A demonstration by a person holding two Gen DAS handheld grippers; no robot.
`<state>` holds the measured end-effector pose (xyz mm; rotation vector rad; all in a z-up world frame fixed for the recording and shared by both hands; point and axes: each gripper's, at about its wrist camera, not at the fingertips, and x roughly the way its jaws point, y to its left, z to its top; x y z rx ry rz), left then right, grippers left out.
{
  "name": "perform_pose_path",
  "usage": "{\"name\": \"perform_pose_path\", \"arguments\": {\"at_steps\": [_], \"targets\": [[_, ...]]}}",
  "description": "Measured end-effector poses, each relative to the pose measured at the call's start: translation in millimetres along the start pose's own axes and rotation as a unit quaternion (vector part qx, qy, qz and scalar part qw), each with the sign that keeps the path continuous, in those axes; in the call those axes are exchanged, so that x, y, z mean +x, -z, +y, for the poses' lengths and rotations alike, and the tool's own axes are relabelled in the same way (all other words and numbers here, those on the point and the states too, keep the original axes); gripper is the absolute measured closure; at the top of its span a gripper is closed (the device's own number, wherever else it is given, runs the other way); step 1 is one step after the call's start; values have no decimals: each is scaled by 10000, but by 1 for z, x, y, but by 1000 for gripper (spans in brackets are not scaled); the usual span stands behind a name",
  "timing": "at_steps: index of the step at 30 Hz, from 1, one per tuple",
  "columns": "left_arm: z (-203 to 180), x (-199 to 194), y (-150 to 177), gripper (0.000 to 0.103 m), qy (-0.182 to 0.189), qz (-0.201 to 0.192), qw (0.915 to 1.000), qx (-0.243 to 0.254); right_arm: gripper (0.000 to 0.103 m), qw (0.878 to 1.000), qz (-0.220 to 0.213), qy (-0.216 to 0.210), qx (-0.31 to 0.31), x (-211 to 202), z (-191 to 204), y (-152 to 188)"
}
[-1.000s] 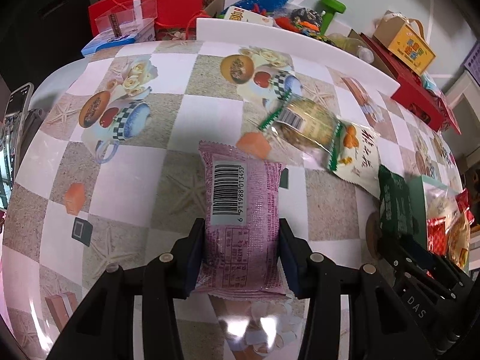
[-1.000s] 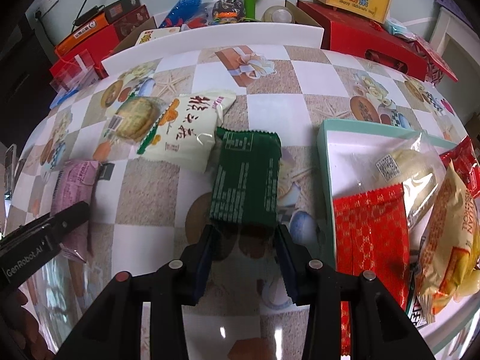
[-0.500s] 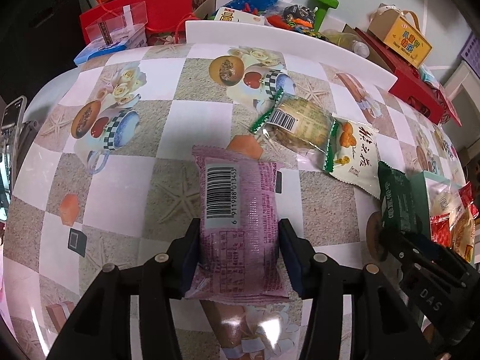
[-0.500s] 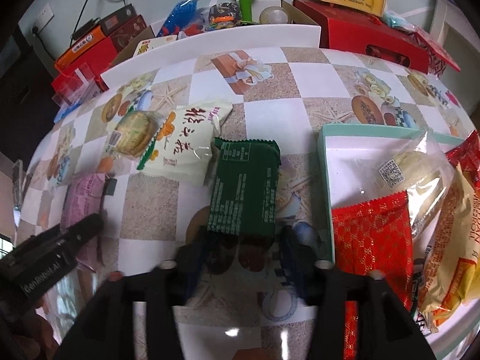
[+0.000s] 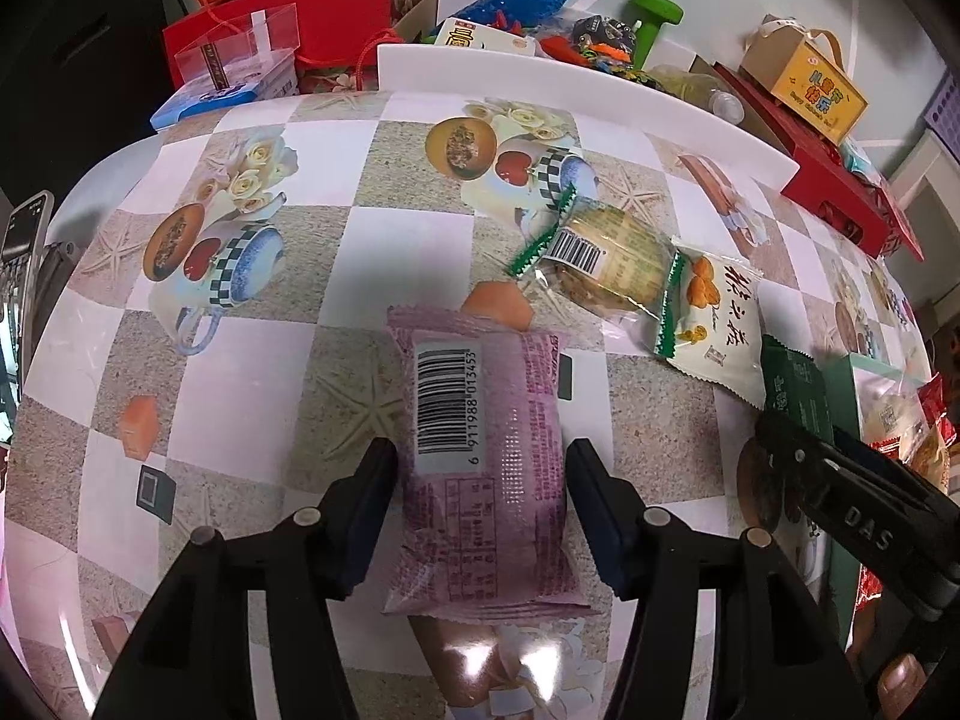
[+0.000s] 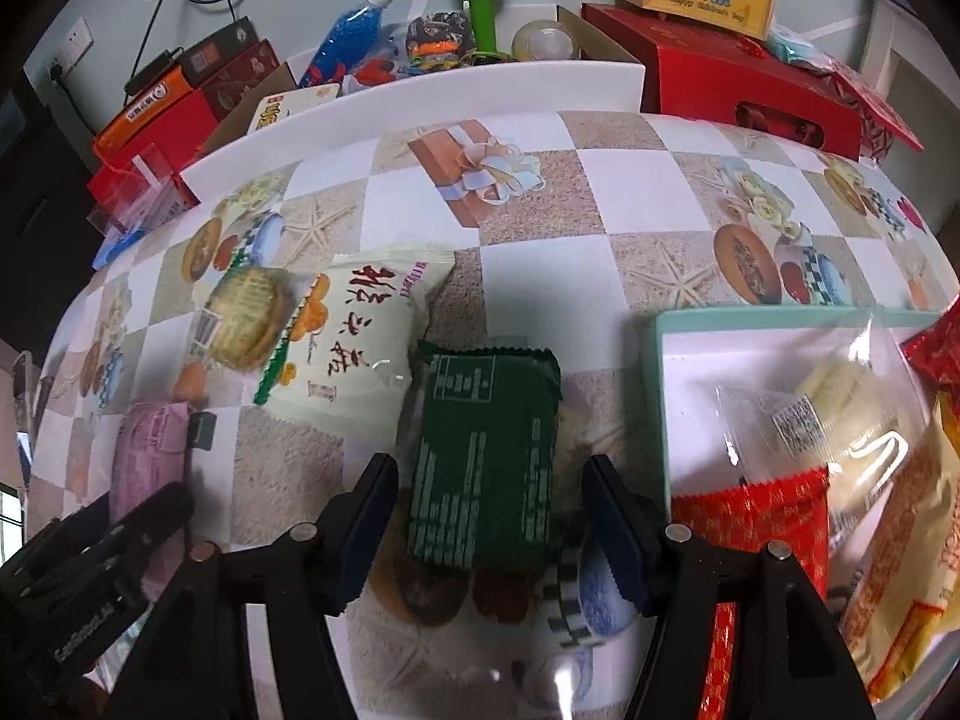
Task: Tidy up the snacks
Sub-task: 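Lift the green pack with the right gripper while the left lifts the pink bag toward the tray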
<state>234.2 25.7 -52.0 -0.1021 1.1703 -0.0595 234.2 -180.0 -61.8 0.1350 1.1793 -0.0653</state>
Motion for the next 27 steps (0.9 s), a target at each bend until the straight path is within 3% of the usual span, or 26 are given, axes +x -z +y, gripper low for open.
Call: {"name": "perform_pose_path", "arguments": {"at_steps": [3, 7, 10, 13, 27], "targets": [[0, 0, 0, 43, 1, -10, 10000, -18, 37, 9998, -24, 152, -120, 2, 5, -2], [0, -1, 2, 44, 19, -33, 10000, -83, 60, 9991, -105, 325, -233, 1, 7, 1], [0, -2, 3, 58, 119, -37, 9998, -127, 60, 9992, -141, 321, -178, -2, 5, 2], [2, -5, 2, 63, 203, -71, 9996, -202, 60, 9993, -165, 312, -147, -5, 3, 3], [-8, -44, -7, 64, 389, -502, 9978, -168, 61, 9974, -700, 134, 40, -55, -6, -4]]}}
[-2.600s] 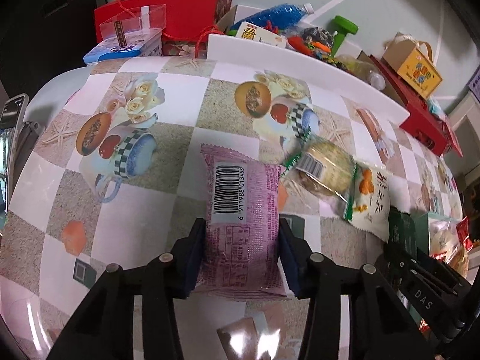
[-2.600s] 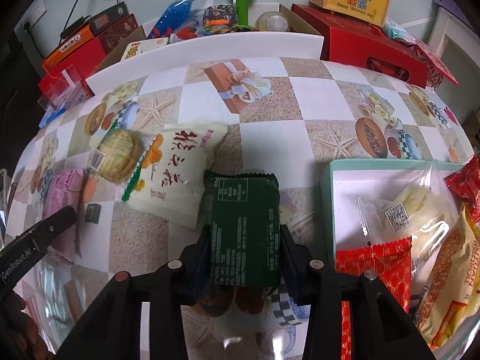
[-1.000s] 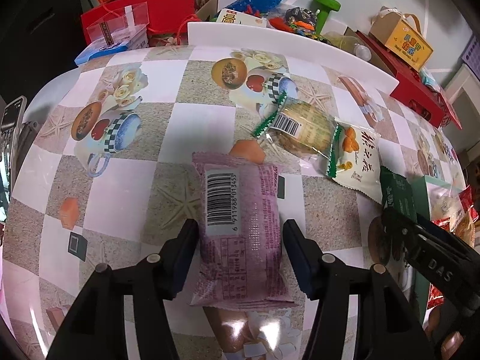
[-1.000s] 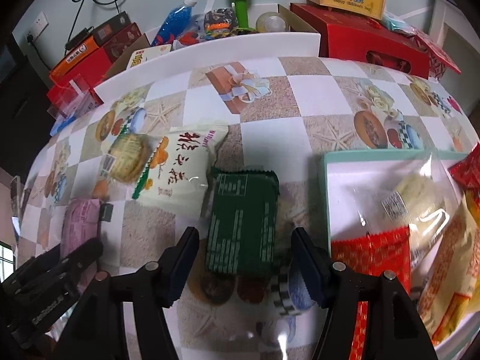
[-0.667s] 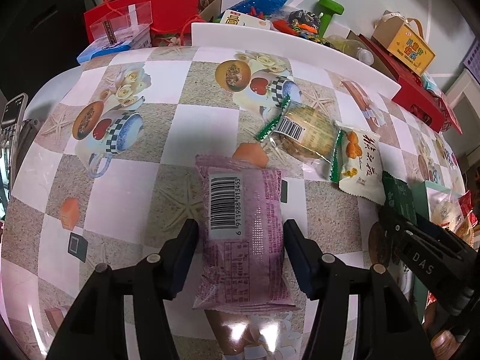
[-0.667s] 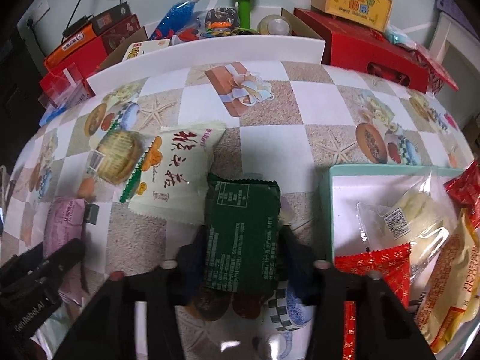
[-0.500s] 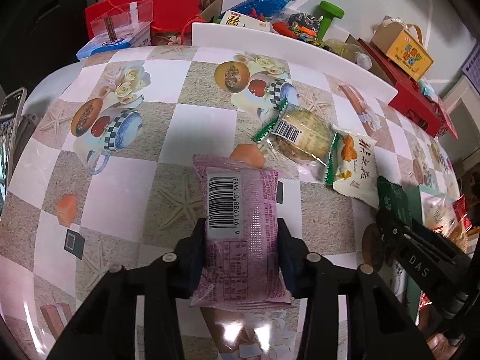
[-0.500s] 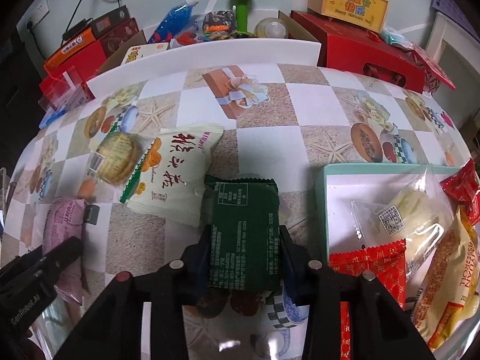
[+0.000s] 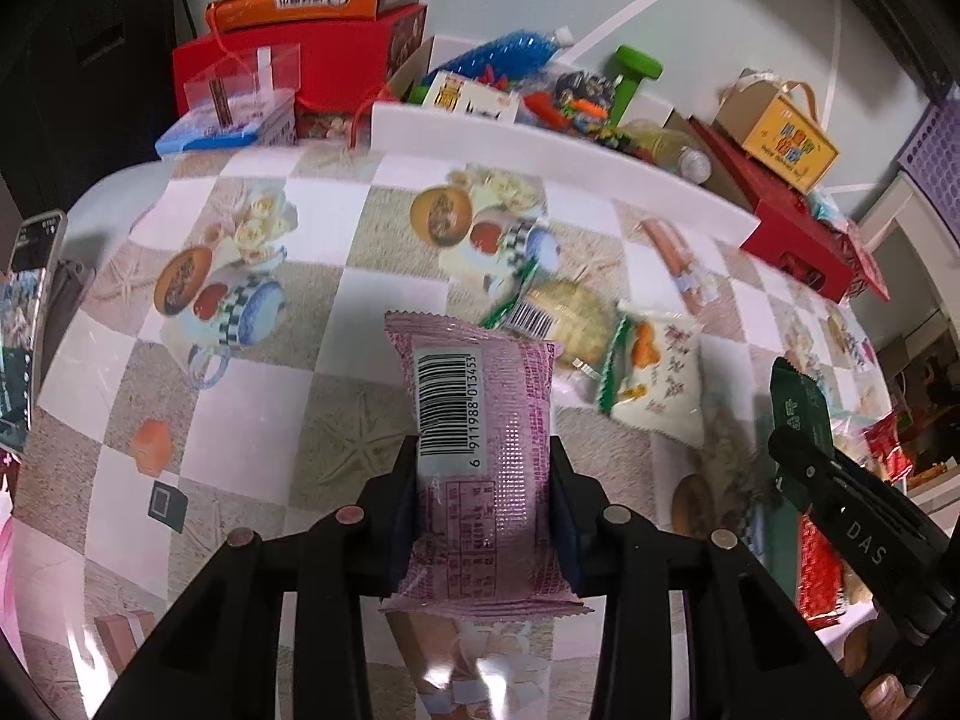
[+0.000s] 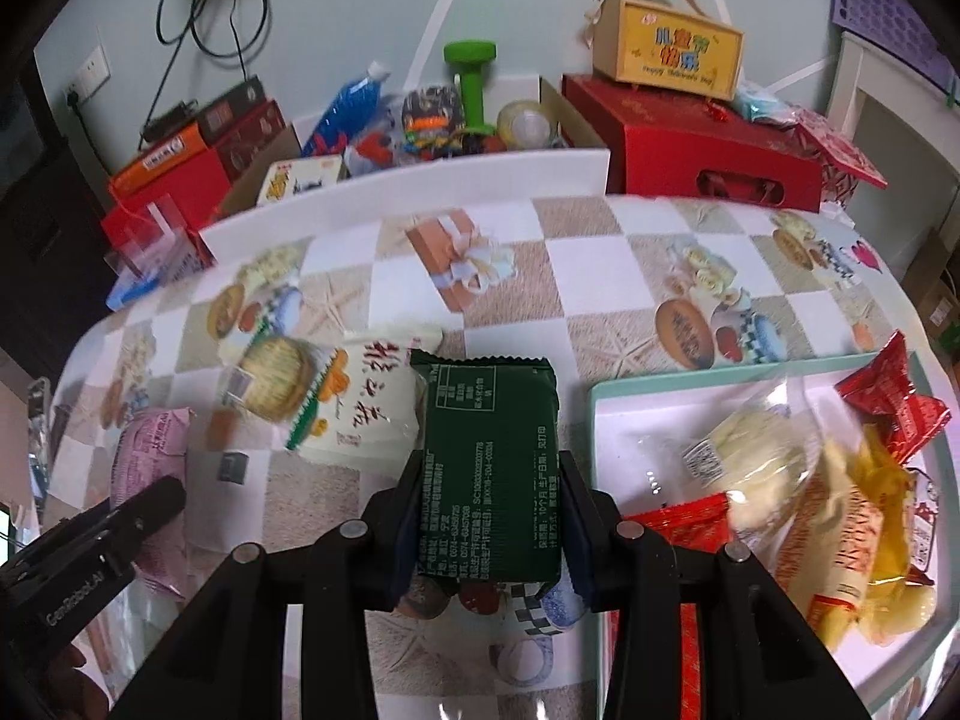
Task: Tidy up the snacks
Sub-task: 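Lift the green pack with the right gripper while the left lifts the pink bag toward the tray, then lower the green pack and pink bag into the tray and open both grippers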
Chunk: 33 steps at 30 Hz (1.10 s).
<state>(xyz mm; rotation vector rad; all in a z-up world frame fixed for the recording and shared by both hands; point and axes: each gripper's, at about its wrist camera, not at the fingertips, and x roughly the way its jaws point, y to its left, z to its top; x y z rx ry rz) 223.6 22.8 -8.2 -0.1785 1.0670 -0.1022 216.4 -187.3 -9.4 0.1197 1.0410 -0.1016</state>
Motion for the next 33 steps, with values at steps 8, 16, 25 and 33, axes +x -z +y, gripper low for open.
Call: {"name": "perform_pose_path", "arguments": {"at_steps": [8, 16, 25, 33], "targets": [[-26, -20, -10, 64, 227, -294, 9990, 247, 60, 9999, -97, 0, -49, -19, 1, 1], [-58, -31, -12, 64, 364, -448, 9964, 618, 60, 9998, -155, 23, 100, -30, -15, -1], [-118, -34, -7, 64, 788, -432, 9886, 1206, 60, 9960, -481, 185, 728, -64, -80, -9], [-194, -22, 9, 64, 1192, -296, 9717, 2016, 60, 9820, -560, 754, 1636, -84, -174, -2]]}}
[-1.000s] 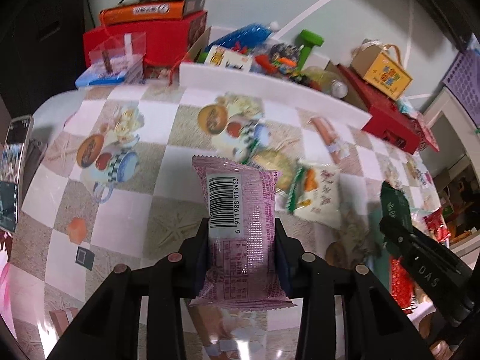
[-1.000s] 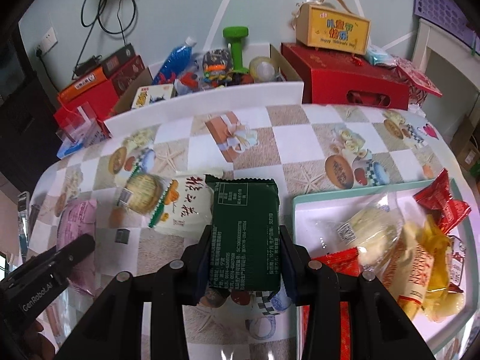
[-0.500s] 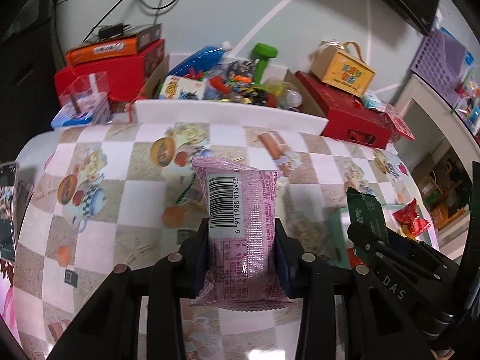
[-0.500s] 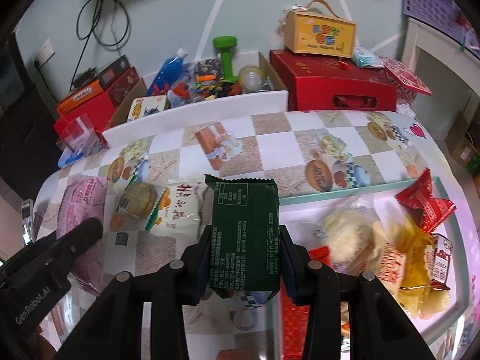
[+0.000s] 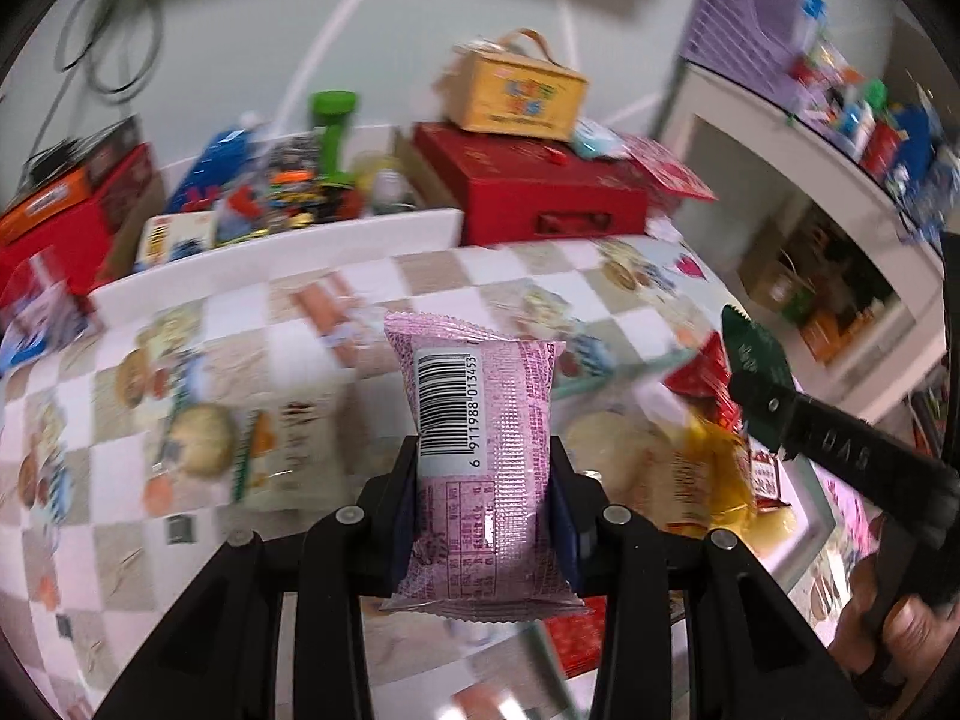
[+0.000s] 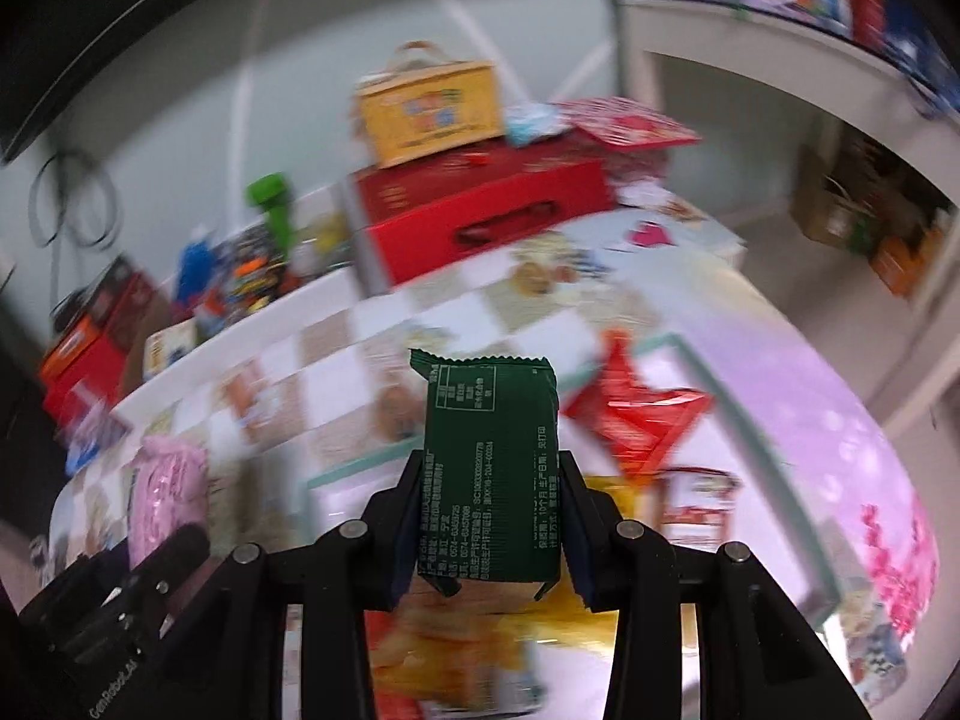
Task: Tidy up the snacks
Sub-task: 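Lower the green pack and pink bag into the tray and open both grippers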
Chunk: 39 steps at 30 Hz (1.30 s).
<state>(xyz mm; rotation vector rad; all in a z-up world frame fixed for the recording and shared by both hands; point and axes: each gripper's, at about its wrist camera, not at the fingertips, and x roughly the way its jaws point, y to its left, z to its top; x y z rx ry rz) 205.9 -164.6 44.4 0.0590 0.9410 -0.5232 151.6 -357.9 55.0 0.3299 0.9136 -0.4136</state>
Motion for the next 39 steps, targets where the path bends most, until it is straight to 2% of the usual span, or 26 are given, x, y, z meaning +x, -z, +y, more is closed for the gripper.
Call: {"name": "perform_pose_path", "arguments": {"at_steps": [4, 8, 14, 22, 29, 32, 33, 34, 39], "targets": [[-20, 22, -1, 64, 182, 206, 9996, 118, 60, 9990, 171, 154, 371, 10, -36, -2], [-31, 44, 4, 64, 186, 434, 9987, 192, 60, 9980, 369, 178, 479, 23, -48, 3], [-30, 72, 15, 64, 219, 687, 9974, -13, 60, 9974, 588, 32, 414, 39, -44, 9], [-39, 83, 16, 64, 402, 758, 9963, 13, 60, 9972, 693, -140, 248, 48, -31, 12], [-44, 85, 19, 62, 343, 788, 9963, 47, 59, 9971, 723, -170, 182, 50, -27, 13], [-43, 82, 18, 53, 319, 797, 9963, 29, 57, 9969, 740, -187, 179, 49, -27, 12], [-43, 80, 19, 45, 316, 778, 9965, 29, 51, 9968, 746, -202, 182, 49, -27, 12], [-43, 77, 19, 43, 318, 750, 9967, 37, 47, 9969, 738, -217, 191, 48, -27, 12], [-42, 65, 15, 43, 352, 643, 9973, 51, 47, 9977, 637, -185, 169, 40, -25, 8]]}}
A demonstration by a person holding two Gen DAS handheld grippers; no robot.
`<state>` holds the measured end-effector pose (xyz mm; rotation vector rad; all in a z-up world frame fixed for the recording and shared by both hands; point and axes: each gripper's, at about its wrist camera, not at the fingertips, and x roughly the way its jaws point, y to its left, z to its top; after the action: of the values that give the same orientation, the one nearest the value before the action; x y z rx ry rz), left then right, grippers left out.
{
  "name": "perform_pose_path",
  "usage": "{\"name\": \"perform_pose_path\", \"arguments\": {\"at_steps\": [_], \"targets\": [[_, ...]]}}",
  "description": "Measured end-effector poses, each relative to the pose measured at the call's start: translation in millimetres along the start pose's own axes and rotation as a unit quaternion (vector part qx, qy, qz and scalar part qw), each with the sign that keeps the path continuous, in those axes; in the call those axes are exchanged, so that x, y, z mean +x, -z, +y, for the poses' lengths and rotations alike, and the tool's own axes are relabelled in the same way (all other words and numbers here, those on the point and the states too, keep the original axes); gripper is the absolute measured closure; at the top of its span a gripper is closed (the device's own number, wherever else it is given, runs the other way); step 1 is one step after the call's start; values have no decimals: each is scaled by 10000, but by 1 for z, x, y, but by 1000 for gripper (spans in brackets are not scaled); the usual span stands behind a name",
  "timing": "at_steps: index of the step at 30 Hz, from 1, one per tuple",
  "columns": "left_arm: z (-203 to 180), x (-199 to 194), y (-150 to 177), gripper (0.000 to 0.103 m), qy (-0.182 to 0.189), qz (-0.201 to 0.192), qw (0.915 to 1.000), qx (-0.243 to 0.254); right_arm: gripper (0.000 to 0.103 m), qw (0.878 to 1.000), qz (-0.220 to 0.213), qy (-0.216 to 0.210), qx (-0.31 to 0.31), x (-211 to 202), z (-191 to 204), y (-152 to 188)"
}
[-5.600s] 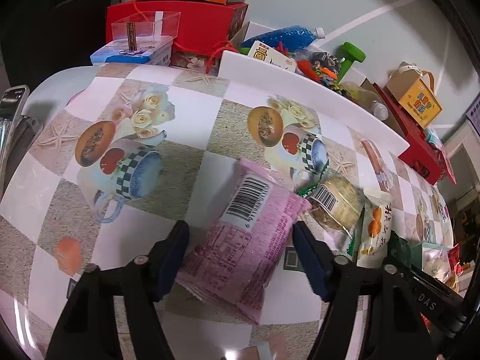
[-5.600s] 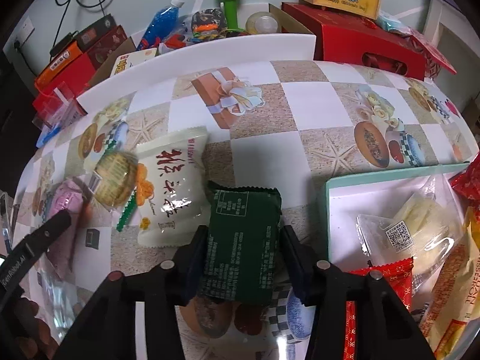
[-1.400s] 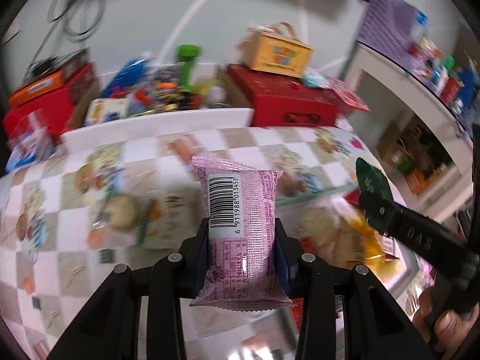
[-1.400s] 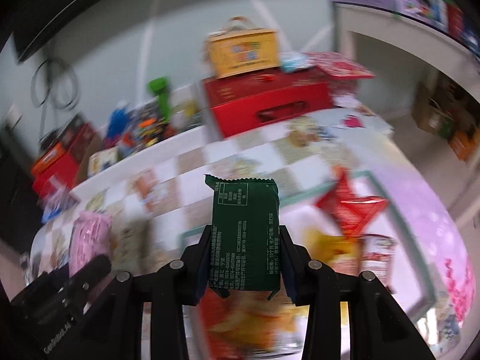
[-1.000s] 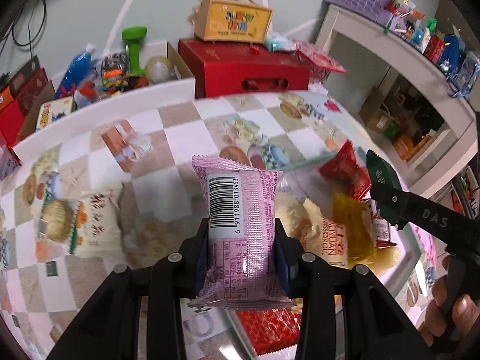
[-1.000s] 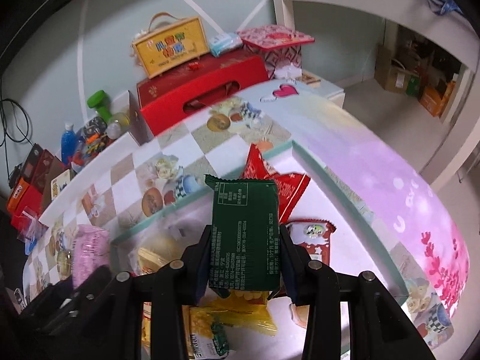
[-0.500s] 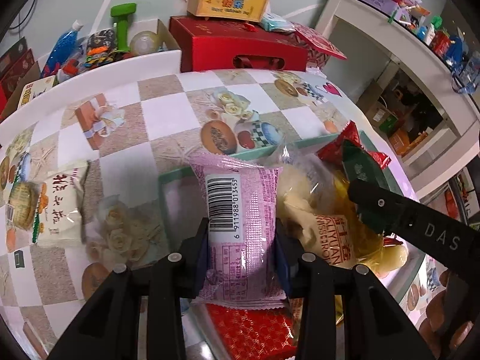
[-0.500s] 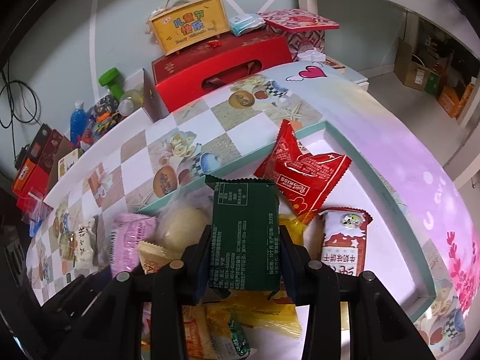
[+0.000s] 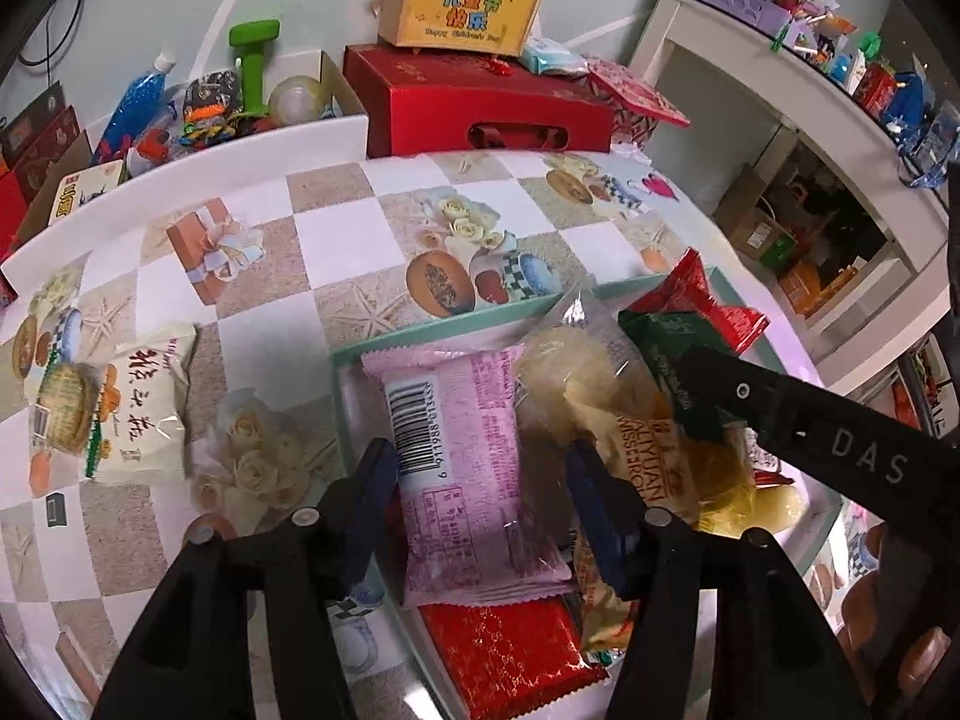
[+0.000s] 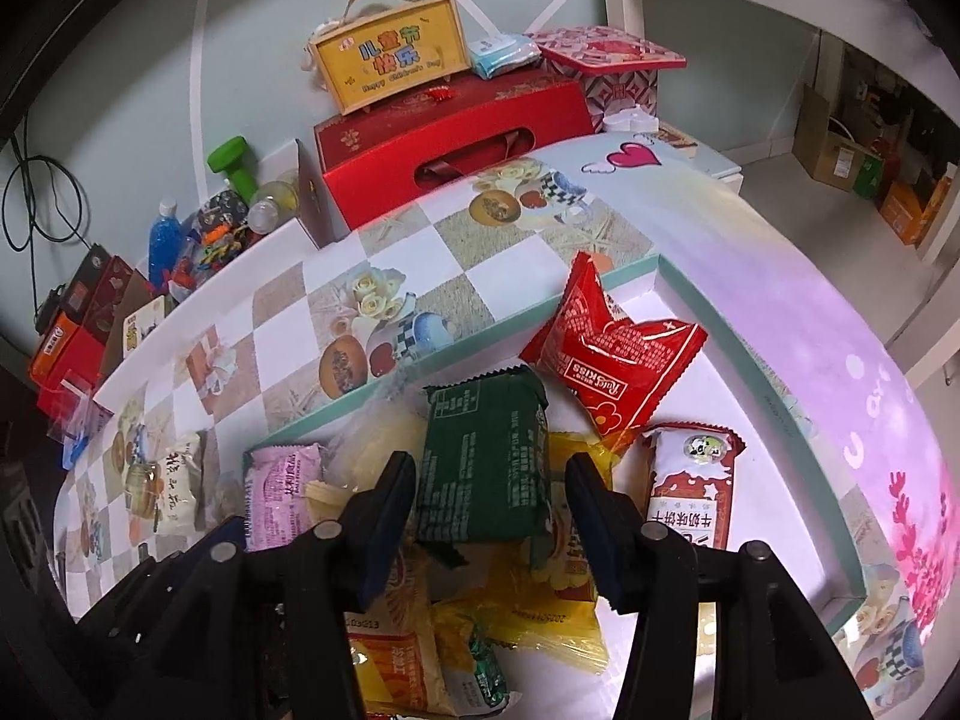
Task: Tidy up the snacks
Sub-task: 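Lower the green pack and pink bag into the tray and open both grippers, then move both grippers back over the remaining bun and white biscuit pack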
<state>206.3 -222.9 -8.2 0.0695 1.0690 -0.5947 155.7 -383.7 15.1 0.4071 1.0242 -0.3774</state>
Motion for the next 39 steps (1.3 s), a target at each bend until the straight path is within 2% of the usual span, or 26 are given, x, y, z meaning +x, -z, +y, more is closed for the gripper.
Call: {"name": "perform_pose_path", "arguments": {"at_steps": [5, 11, 14, 16, 20, 21, 22, 32, 39], "targets": [[7, -20, -5, 37, -13, -202, 9997, -117, 46, 10000, 15, 53, -30, -4, 2, 0], [31, -28, -6, 33, -351, -178, 9978, -542, 34, 9997, 142, 107, -148, 2, 6, 2], [44, -27, -6, 22, -538, -148, 9956, -755, 25, 9996, 164, 131, -174, 3, 8, 2], [51, -25, -4, 14, -720, -128, 9935, -872, 15, 9996, 166, 153, -167, 4, 8, 3], [65, -22, 0, 10, -1154, -192, 9876, -1043, 3, 9995, 162, 197, -158, 6, 7, 3], [67, -23, 1, 5, -1241, -244, 9865, -1042, 0, 9996, 146, 211, -153, 6, 7, 3], [69, -24, 1, 0, -1314, -290, 9855, -1037, 0, 9996, 113, 233, -143, 6, 7, 3], [88, -36, 1, 0, -1375, -509, 9815, -1229, 0, 9996, 80, 231, -114, 5, 8, 3], [96, -44, 0, 0, -1356, -610, 9806, -1278, 0, 9992, -245, 290, -147, -10, 18, -1]]}}
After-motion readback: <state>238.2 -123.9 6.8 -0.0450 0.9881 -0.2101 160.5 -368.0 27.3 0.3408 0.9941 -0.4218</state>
